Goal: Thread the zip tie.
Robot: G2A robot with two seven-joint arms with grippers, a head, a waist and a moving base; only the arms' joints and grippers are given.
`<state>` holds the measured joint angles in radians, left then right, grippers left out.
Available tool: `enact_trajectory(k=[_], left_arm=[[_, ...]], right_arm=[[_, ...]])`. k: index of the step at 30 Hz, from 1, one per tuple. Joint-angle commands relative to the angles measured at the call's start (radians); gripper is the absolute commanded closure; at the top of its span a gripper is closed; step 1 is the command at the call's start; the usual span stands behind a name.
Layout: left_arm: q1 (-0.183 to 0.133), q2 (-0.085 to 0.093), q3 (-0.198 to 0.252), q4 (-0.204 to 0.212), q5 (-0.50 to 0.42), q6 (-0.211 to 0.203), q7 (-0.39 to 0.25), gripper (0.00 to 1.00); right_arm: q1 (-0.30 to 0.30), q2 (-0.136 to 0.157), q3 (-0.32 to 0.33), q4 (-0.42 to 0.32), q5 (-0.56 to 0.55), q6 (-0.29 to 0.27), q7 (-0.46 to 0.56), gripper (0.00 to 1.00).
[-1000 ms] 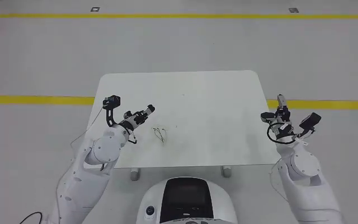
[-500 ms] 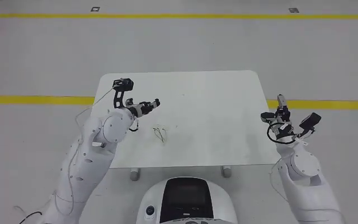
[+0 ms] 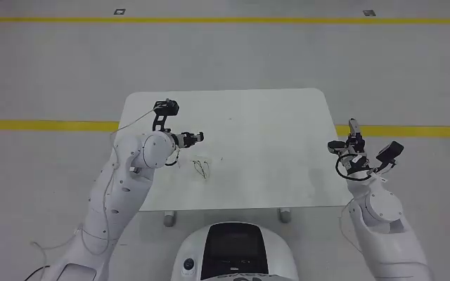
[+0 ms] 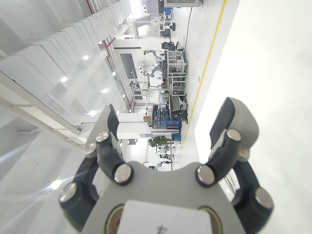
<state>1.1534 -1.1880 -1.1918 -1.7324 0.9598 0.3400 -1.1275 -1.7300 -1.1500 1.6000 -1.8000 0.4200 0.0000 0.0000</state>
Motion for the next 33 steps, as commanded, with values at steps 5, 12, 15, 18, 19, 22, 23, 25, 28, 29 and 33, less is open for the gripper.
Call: enact_trajectory(k=[5, 12, 15, 18, 19, 22, 23, 25, 28, 29, 33], left_arm=[[0.002, -0.002, 0.005, -0.005, -0.009, 0.0, 0.011, 0.0], [-0.05, -0.031, 0.088, 0.03, 0.037, 0.0, -0.051, 0.0], [-0.075, -0.059, 0.103, 0.078, 0.082, 0.0, -0.115, 0.0], [-0.088, -0.099, 0.097, 0.136, 0.123, 0.0, -0.161, 0.0], [-0.09, -0.116, 0.091, 0.158, 0.151, 0.0, -0.173, 0.0], [-0.086, -0.161, 0.059, 0.201, 0.188, 0.0, -0.225, 0.0], [-0.084, -0.174, 0.047, 0.21, 0.202, 0.0, -0.243, 0.0], [-0.082, -0.195, 0.026, 0.216, 0.231, 0.0, -0.262, 0.0], [-0.082, -0.195, 0.026, 0.216, 0.231, 0.0, -0.262, 0.0], [-0.082, -0.195, 0.026, 0.216, 0.231, 0.0, -0.262, 0.0], [-0.082, -0.195, 0.026, 0.216, 0.231, 0.0, -0.262, 0.0]], right_arm=[[0.0, 0.0, 0.0, 0.0, 0.0, 0.0, 0.0, 0.0], [0.0, 0.0, 0.0, 0.0, 0.0, 0.0, 0.0, 0.0], [0.0, 0.0, 0.0, 0.0, 0.0, 0.0, 0.0, 0.0], [0.0, 0.0, 0.0, 0.0, 0.0, 0.0, 0.0, 0.0], [0.0, 0.0, 0.0, 0.0, 0.0, 0.0, 0.0, 0.0], [0.0, 0.0, 0.0, 0.0, 0.0, 0.0, 0.0, 0.0], [0.0, 0.0, 0.0, 0.0, 0.0, 0.0, 0.0, 0.0], [0.0, 0.0, 0.0, 0.0, 0.0, 0.0, 0.0, 0.0], [0.0, 0.0, 0.0, 0.0, 0.0, 0.0, 0.0, 0.0], [0.0, 0.0, 0.0, 0.0, 0.0, 0.0, 0.0, 0.0], [0.0, 0.0, 0.0, 0.0, 0.0, 0.0, 0.0, 0.0]])
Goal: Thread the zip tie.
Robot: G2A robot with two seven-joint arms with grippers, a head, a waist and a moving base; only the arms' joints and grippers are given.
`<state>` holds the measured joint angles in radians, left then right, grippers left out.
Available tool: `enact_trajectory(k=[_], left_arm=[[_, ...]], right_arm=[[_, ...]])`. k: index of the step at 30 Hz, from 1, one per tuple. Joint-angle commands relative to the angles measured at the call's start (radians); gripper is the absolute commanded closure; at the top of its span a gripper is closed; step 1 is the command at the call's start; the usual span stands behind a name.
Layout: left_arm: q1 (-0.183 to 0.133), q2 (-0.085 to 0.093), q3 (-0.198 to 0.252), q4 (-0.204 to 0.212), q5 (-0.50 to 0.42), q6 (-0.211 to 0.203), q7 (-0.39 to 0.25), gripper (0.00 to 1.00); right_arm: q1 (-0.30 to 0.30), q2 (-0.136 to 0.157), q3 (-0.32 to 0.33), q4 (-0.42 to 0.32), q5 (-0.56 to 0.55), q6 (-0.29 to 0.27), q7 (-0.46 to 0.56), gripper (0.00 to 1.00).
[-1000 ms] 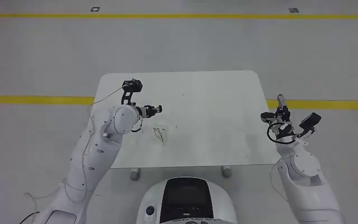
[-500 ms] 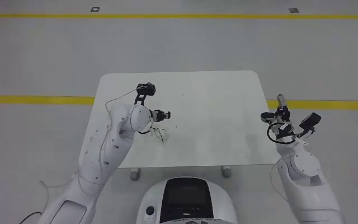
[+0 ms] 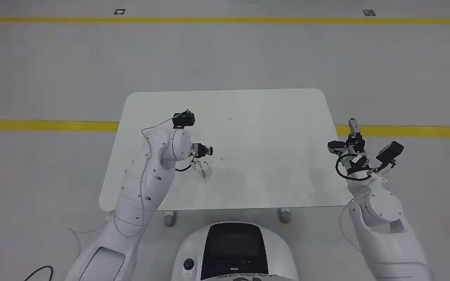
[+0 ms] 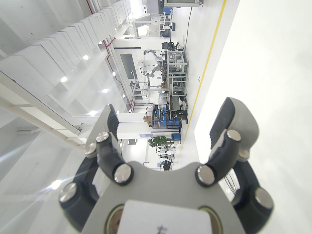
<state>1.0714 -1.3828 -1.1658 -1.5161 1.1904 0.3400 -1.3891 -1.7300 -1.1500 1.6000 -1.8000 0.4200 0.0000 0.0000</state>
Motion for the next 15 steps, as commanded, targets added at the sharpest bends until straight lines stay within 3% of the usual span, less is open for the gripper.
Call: enact_trajectory(k=[1, 4, 8, 15], left_arm=[[0.0, 0.0, 0.0, 0.0, 0.0, 0.0, 0.0, 0.0], [0.005, 0.0, 0.004, -0.003, -0.002, -0.004, 0.006, 0.0], [0.041, -0.006, -0.001, -0.006, 0.014, 0.0, 0.011, 0.0], [0.084, -0.046, -0.052, 0.022, 0.033, 0.0, -0.001, 0.0]], right_arm=[[0.0, 0.0, 0.0, 0.0, 0.0, 0.0, 0.0, 0.0], [0.0, 0.0, 0.0, 0.0, 0.0, 0.0, 0.0, 0.0], [0.0, 0.0, 0.0, 0.0, 0.0, 0.0, 0.0, 0.0], [0.0, 0.0, 0.0, 0.0, 0.0, 0.0, 0.0, 0.0]])
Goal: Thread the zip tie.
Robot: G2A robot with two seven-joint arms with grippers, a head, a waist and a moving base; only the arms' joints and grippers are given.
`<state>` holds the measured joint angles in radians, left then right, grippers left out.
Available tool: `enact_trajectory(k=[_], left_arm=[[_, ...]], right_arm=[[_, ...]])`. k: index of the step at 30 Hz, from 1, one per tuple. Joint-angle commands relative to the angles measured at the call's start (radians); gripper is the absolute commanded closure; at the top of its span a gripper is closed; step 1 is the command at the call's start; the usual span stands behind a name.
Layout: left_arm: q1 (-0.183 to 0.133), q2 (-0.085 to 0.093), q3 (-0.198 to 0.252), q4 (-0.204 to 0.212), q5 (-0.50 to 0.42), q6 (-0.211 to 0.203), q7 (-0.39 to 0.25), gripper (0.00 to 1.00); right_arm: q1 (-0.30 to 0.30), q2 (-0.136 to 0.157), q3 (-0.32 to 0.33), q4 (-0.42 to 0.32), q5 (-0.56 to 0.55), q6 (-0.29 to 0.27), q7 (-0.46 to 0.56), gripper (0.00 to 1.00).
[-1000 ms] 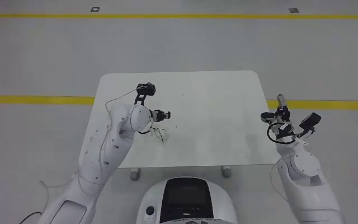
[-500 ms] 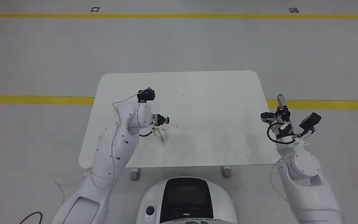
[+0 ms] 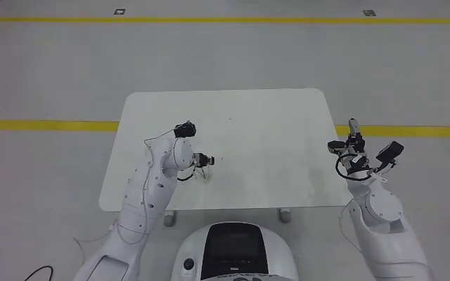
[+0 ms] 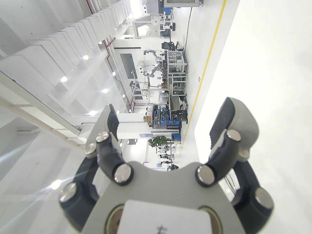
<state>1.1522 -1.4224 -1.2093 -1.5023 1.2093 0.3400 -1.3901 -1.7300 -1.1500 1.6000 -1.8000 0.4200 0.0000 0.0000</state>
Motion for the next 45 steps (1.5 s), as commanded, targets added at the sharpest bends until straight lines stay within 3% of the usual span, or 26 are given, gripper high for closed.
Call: enact_trajectory(k=[1, 5, 8, 18, 21, 25, 33, 43, 45], left_arm=[[0.004, -0.017, -0.019, 0.029, 0.031, 0.0, 0.0, 0.0], [-0.006, -0.061, -0.044, 0.083, 0.077, 0.0, 0.0, 0.0], [-0.004, -0.092, -0.067, 0.056, 0.105, 0.0, 0.0, 0.0], [-0.004, -0.092, -0.067, 0.056, 0.105, 0.0, 0.0, 0.0], [0.003, -0.091, -0.058, 0.057, 0.102, -0.016, 0.034, 0.0], [-0.014, -0.093, -0.035, 0.067, 0.148, 0.0, 0.007, 0.0], [-0.071, -0.136, -0.03, 0.158, 0.261, 0.0, 0.0, 0.0], [-0.071, -0.136, -0.03, 0.158, 0.261, 0.0, 0.0, 0.0], [-0.054, -0.136, -0.023, 0.163, 0.226, -0.039, 0.001, 0.0]], right_arm=[[0.0, 0.0, 0.0, 0.0, 0.0, 0.0, 0.0, 0.0], [0.0, 0.0, 0.0, 0.0, 0.0, 0.0, 0.0, 0.0], [0.0, 0.0, 0.0, 0.0, 0.0, 0.0, 0.0, 0.0], [0.0, 0.0, 0.0, 0.0, 0.0, 0.0, 0.0, 0.0], [0.0, 0.0, 0.0, 0.0, 0.0, 0.0, 0.0, 0.0], [0.0, 0.0, 0.0, 0.0, 0.0, 0.0, 0.0, 0.0], [0.0, 0.0, 0.0, 0.0, 0.0, 0.0, 0.0, 0.0], [0.0, 0.0, 0.0, 0.0, 0.0, 0.0, 0.0, 0.0], [0.0, 0.0, 0.0, 0.0, 0.0, 0.0, 0.0, 0.0]])
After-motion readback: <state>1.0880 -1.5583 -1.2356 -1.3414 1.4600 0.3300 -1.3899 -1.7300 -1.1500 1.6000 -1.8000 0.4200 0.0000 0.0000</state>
